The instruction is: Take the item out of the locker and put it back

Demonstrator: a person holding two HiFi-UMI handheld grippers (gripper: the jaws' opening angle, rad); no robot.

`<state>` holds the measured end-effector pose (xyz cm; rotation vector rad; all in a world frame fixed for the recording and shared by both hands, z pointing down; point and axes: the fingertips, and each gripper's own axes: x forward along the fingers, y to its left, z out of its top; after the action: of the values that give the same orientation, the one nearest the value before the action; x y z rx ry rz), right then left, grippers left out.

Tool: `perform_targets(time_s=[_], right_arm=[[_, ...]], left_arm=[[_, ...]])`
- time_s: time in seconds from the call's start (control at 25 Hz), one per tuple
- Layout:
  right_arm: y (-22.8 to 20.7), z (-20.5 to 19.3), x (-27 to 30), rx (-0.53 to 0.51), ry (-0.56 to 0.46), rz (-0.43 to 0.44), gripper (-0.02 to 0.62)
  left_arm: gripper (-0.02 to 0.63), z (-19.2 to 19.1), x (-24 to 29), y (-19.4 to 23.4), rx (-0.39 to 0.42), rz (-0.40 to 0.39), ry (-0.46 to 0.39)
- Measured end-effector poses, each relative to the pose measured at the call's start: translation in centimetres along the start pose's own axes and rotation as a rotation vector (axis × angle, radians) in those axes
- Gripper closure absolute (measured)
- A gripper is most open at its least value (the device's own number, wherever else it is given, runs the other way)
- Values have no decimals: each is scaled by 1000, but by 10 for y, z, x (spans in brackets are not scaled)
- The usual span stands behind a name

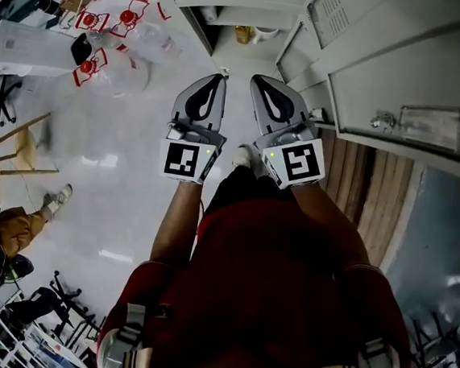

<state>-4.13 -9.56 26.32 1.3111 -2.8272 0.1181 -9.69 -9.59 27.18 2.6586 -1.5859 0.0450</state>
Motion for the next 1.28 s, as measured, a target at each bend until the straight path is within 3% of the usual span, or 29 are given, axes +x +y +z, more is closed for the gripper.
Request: perform_targets(time_s=[0.8,1.28], right_arm=[[5,21,-35,-34,-19,-19,598],[2,25,-42,-46,-15,-26,598]], left_arm=[[600,33,-14,-31,26,-47,-45],[600,32,-14,-43,42,-81,-30]])
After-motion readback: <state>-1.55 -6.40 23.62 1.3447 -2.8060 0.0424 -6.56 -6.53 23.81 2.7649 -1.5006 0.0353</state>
